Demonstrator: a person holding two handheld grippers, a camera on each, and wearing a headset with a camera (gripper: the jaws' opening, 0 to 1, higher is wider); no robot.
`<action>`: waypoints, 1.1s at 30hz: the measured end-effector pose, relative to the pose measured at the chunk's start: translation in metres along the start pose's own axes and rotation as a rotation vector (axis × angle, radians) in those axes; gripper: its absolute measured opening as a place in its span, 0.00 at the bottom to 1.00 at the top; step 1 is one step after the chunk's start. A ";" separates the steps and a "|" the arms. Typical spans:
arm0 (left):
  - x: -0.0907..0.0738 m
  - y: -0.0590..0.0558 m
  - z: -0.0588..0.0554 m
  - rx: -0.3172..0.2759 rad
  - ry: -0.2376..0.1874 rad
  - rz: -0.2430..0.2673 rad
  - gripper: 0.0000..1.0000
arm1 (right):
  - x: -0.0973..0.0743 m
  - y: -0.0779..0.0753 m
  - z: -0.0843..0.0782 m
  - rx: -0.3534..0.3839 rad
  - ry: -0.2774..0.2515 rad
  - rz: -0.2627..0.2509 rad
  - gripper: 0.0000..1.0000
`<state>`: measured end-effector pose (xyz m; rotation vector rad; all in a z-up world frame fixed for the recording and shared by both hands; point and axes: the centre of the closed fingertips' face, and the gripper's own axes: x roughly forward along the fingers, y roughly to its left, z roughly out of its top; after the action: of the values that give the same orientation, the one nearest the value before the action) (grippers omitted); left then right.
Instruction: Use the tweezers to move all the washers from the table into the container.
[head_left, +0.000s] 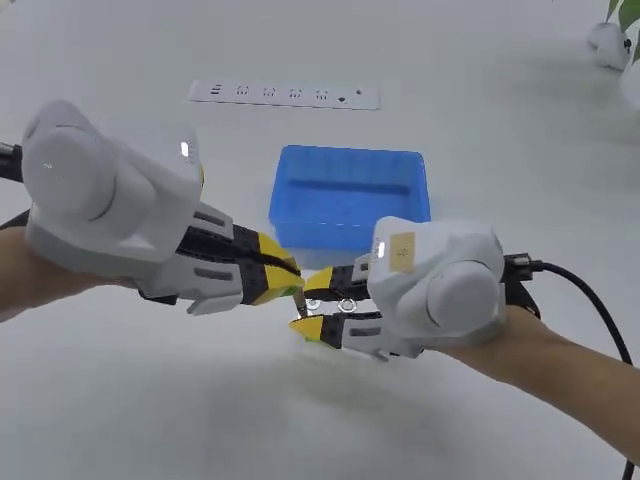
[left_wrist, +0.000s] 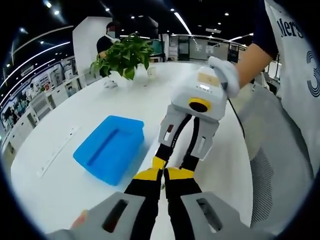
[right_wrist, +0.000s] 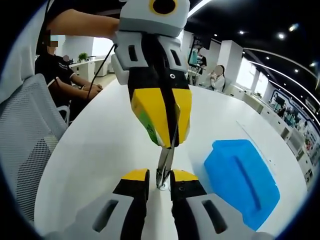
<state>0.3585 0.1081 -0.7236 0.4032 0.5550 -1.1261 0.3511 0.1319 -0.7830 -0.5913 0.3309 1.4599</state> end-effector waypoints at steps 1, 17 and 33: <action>0.000 0.002 0.000 -0.013 0.000 0.003 0.07 | 0.000 0.000 0.000 0.000 0.001 0.000 0.18; -0.001 0.004 -0.005 -0.073 0.026 -0.038 0.07 | 0.003 -0.006 0.001 0.042 0.008 0.015 0.11; -0.003 -0.002 -0.001 -0.011 0.040 -0.034 0.07 | -0.002 -0.006 0.005 -0.008 0.023 -0.016 0.11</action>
<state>0.3553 0.1107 -0.7226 0.4089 0.6052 -1.1495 0.3562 0.1330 -0.7771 -0.6162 0.3382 1.4407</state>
